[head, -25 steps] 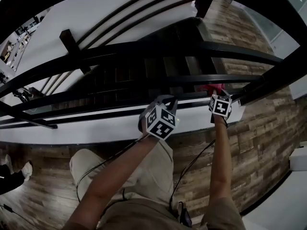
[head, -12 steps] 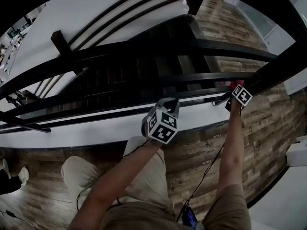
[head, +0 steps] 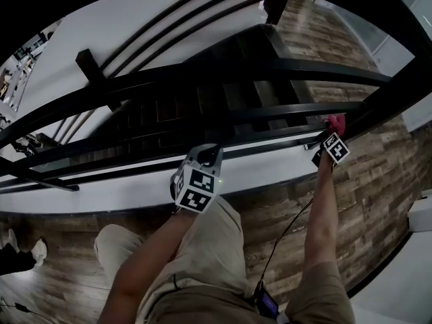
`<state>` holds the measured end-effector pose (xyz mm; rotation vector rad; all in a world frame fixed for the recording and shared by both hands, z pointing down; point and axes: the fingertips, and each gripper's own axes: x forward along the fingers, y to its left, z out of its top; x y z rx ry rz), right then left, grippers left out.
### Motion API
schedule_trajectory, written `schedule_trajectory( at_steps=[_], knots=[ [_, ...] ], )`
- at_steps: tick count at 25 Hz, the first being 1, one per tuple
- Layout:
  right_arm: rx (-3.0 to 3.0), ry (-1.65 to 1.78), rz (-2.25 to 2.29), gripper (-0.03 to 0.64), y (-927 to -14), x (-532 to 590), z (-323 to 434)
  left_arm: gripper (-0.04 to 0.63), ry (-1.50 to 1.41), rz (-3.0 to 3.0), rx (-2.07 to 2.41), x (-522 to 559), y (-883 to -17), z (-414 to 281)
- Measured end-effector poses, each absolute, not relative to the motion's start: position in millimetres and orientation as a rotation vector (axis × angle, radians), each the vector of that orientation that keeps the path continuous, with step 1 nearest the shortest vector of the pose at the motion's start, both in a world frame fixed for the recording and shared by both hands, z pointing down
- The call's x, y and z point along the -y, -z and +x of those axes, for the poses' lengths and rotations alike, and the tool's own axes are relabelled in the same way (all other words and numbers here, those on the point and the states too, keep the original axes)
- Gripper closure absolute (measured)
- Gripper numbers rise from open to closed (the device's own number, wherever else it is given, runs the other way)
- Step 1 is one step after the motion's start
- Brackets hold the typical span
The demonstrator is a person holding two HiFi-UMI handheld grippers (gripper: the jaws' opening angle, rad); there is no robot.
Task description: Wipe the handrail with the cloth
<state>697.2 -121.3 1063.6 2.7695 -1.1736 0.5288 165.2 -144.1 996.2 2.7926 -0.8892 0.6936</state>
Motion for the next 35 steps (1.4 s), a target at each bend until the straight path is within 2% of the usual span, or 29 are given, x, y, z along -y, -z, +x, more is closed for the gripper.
schedule_trajectory(
  at_steps=[7, 19, 35],
  knots=[
    [1.466, -0.628, 2.702, 0.546, -1085, 129, 583, 0.578, -0.732, 2.804, 0.963, 146, -996, 85],
    [1.928, -0.613, 2.301, 0.546, -1091, 145, 313, 0.578, -0.719, 2.682, 1.228, 164, -1002, -77],
    [2.401, -0.452, 1.224, 0.546, -1092, 161, -51, 0.578, -0.750, 2.445, 1.503, 160, -1040, -253]
  ],
)
